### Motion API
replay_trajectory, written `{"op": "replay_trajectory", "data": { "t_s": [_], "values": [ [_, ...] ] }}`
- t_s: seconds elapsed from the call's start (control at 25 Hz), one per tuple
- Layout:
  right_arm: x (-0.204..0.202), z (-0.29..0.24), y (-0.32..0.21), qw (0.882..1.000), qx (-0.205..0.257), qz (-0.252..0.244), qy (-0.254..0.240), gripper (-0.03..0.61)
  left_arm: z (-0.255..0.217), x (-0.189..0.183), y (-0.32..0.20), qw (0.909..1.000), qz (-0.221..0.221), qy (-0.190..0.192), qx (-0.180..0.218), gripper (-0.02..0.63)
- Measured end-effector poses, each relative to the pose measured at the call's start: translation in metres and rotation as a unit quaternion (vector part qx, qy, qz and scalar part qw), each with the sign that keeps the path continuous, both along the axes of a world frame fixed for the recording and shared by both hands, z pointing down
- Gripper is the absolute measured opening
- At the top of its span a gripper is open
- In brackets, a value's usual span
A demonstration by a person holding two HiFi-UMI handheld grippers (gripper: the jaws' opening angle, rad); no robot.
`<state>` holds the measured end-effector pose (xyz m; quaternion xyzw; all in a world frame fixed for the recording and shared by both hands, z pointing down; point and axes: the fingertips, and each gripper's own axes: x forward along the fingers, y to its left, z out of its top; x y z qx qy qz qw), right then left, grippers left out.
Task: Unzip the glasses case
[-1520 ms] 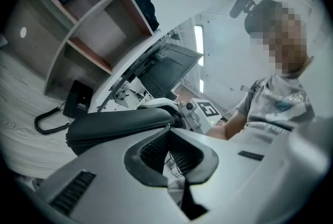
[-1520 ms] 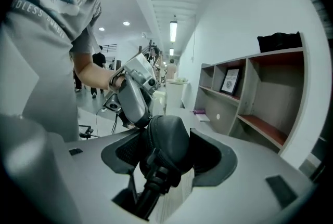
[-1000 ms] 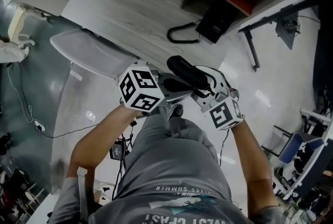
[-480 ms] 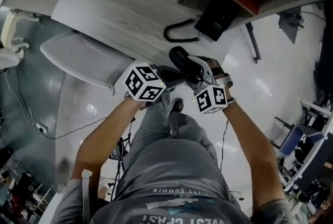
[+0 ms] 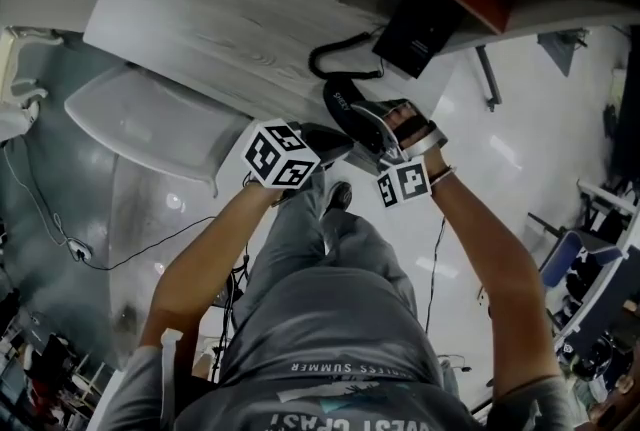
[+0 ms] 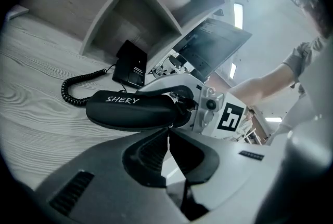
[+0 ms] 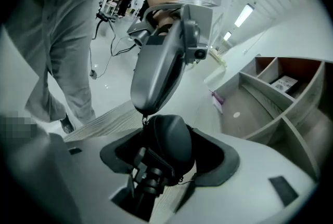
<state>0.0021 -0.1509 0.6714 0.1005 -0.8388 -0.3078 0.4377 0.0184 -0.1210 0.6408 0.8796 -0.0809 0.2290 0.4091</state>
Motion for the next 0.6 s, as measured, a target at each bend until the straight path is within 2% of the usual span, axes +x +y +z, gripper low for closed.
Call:
{"op": "replay_trajectory", "data": {
  "t_s": [0.2, 0.36, 0.44, 0.6],
  "values": [
    [0.018, 0.027, 0.013, 0.998, -0.003, -0.033, 0.051, 0.329, 0.019, -0.003, 0.008, 0.9993, 0.020, -0.031, 0.009, 0.003],
    [0.029, 0.047, 0.030, 0.994, -0.035, -0.052, 0.094, 0.379, 0.026, -0.010, 0.011, 0.9986, 0.021, -0.047, 0.012, 0.009],
    [0.035, 0.056, 0.035, 0.991, -0.056, -0.048, 0.111, 0.416, 0.025, -0.014, 0.012, 0.9985, 0.013, -0.052, 0.014, 0.014],
    [0.040, 0.054, 0.039, 0.990, -0.074, -0.035, 0.118, 0.436, 0.015, -0.020, 0.012, 0.9982, -0.007, -0.054, 0.024, 0.014]
  ]
}}
